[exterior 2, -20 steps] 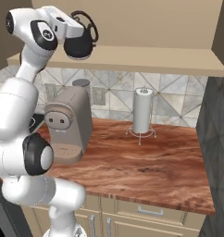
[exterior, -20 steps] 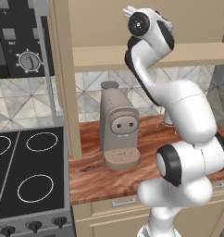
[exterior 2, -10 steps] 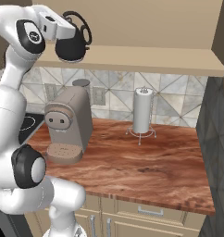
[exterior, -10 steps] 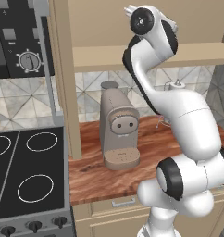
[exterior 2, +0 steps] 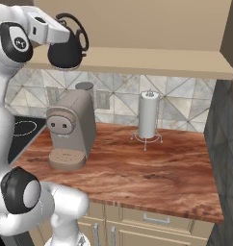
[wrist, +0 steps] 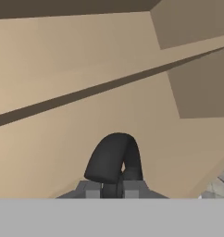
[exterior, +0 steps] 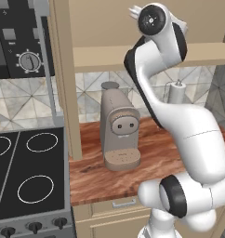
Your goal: Open the cabinet, pick the kettle from the cabinet, and place it in the sink.
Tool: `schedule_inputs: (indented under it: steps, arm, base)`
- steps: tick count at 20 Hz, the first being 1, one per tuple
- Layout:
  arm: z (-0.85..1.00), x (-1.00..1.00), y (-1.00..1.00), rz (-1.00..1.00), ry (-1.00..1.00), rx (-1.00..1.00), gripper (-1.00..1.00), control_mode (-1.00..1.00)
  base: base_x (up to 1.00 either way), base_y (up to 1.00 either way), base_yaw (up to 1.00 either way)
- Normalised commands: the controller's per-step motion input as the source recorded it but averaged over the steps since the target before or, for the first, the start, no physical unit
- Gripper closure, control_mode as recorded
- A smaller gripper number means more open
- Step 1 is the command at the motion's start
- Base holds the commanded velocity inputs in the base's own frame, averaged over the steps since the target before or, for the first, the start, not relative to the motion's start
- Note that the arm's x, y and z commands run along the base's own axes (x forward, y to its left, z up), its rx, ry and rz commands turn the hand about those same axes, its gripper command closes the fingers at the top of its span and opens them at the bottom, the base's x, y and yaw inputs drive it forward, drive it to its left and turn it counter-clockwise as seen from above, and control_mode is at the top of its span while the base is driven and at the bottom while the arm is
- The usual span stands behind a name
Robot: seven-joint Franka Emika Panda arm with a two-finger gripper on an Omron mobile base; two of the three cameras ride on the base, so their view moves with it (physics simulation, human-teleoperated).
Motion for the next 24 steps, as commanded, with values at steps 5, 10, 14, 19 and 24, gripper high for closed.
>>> schedule_inputs:
  steps: [5,10,14,19,24]
  arm:
    - [0.0,-0.61,0.0,0.01,0.0,0.0,1.0,-1.0]
    - [0.0,-0.62,0.0,0.0,0.0,0.0,1.0,-1.0]
    - [-0.05,-0.55,-0.03,0.0,0.02,0.0,1.0,-1.0]
    - [-0.1,-0.53,-0.07,0.0,0.06,0.0,1.0,-1.0]
    - [-0.1,-0.44,-0.06,0.0,0.19,0.0,1.0,-1.0]
  base:
    - [0.0,0.0,0.0]
    - [0.0,0.0,0.0]
    - [0.0,0.0,0.0]
    - [0.0,0.0,0.0]
    - [0.0,0.0,0.0]
